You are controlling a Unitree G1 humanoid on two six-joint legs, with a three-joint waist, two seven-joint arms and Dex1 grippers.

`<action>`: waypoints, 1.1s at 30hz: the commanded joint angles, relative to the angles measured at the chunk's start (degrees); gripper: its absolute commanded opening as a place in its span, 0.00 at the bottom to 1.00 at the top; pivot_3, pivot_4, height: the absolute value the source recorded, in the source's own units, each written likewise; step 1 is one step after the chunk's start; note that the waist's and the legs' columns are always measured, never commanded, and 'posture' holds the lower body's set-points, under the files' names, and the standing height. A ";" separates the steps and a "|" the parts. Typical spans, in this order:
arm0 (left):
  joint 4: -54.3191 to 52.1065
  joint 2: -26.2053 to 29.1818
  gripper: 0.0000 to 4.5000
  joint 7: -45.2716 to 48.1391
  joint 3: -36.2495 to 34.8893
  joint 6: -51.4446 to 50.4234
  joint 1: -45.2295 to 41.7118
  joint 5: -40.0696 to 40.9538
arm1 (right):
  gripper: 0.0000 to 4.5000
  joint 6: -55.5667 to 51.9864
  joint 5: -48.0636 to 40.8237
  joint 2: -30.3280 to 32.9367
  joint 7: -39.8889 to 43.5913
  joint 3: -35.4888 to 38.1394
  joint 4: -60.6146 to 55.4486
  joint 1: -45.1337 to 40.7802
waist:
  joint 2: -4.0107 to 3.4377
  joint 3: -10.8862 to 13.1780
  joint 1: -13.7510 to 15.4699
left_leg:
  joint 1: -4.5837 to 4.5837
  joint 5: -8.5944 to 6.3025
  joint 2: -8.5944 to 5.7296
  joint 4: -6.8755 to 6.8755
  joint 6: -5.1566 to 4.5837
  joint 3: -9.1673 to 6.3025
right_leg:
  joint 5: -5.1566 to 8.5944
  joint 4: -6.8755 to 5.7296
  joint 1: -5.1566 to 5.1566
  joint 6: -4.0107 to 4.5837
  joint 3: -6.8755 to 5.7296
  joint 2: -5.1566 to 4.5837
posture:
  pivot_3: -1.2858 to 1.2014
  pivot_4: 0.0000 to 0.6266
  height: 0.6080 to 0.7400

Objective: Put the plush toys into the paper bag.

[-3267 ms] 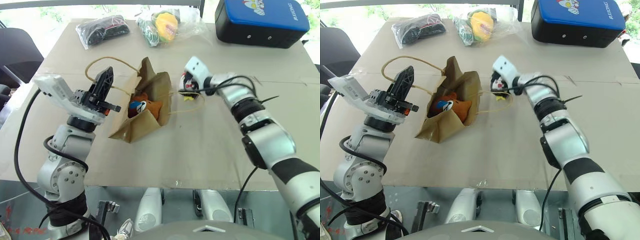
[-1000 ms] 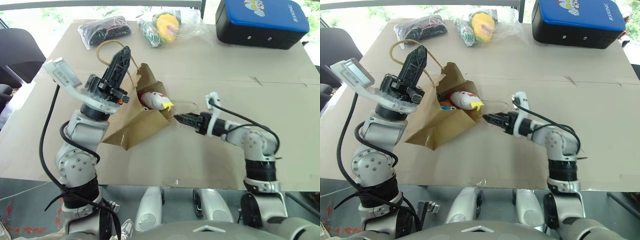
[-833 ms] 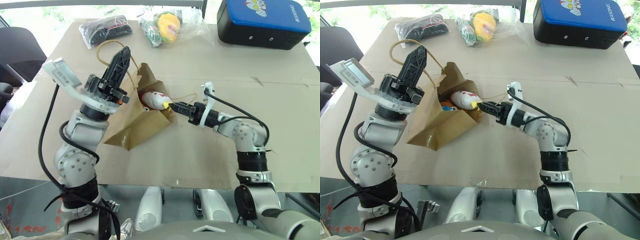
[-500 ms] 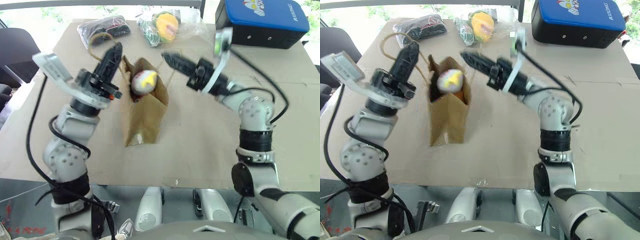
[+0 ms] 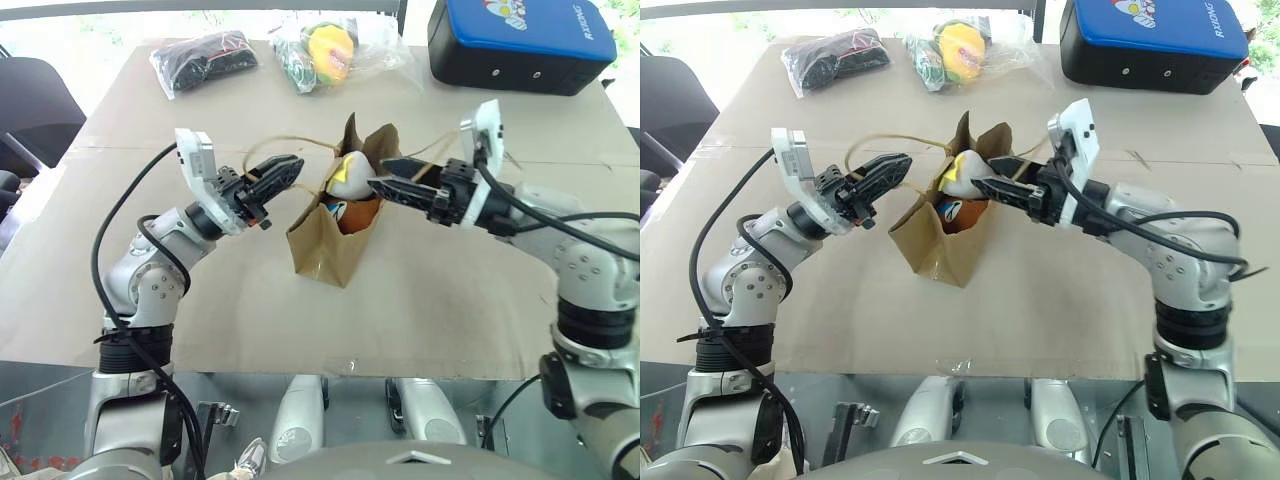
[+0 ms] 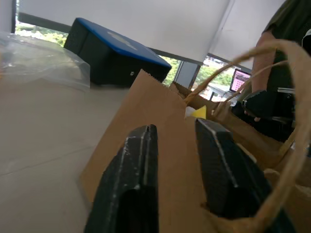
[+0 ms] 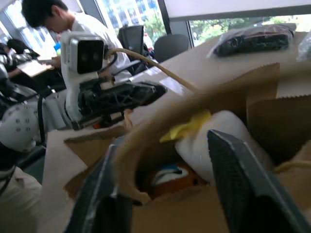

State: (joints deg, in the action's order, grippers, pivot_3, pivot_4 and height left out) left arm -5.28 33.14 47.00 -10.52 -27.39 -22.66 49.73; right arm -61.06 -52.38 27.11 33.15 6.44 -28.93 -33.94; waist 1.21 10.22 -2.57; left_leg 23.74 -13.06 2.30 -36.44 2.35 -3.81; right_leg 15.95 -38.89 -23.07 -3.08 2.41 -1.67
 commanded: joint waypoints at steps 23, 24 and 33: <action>-29.33 -4.00 1.00 -13.73 2.33 -1.48 20.25 -11.14 | 0.01 29.07 22.32 -8.81 6.67 -27.61 13.47 4.82 | 0.17 -0.09 0.52 | -0.04 0.00 0.00 -0.07 0.00 0.06 | 0.00 0.01 0.05 -0.01 0.06 -0.04 | 0.52 0.24 1.00; -29.38 -5.09 1.00 -15.28 3.48 -1.02 20.11 -12.79 | 0.01 29.76 22.83 -9.52 7.35 -27.85 14.59 4.53 | 0.17 -0.10 0.58 | -0.04 0.00 -0.01 -0.08 0.00 0.07 | 0.00 0.01 0.05 -0.01 0.07 -0.06 | 0.52 0.24 1.00; -22.51 -9.95 0.35 -19.71 7.66 6.52 16.76 -24.01 | 0.00 33.19 24.84 -7.96 11.27 -23.99 13.20 7.53 | 0.17 -0.09 0.63 | -0.06 0.00 -0.06 -0.10 0.00 0.06 | -0.01 0.04 0.12 -0.01 0.05 -0.08 | 0.52 0.24 1.00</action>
State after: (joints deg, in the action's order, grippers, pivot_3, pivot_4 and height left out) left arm -28.45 22.85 26.44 -2.61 -24.13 -4.91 27.77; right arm -29.74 -26.94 18.04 43.21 -21.06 -11.43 -27.56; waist 1.38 10.12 -1.94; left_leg 23.68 -13.06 2.24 -36.55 2.35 -3.74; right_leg 15.95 -38.85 -22.95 -3.09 2.45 -1.75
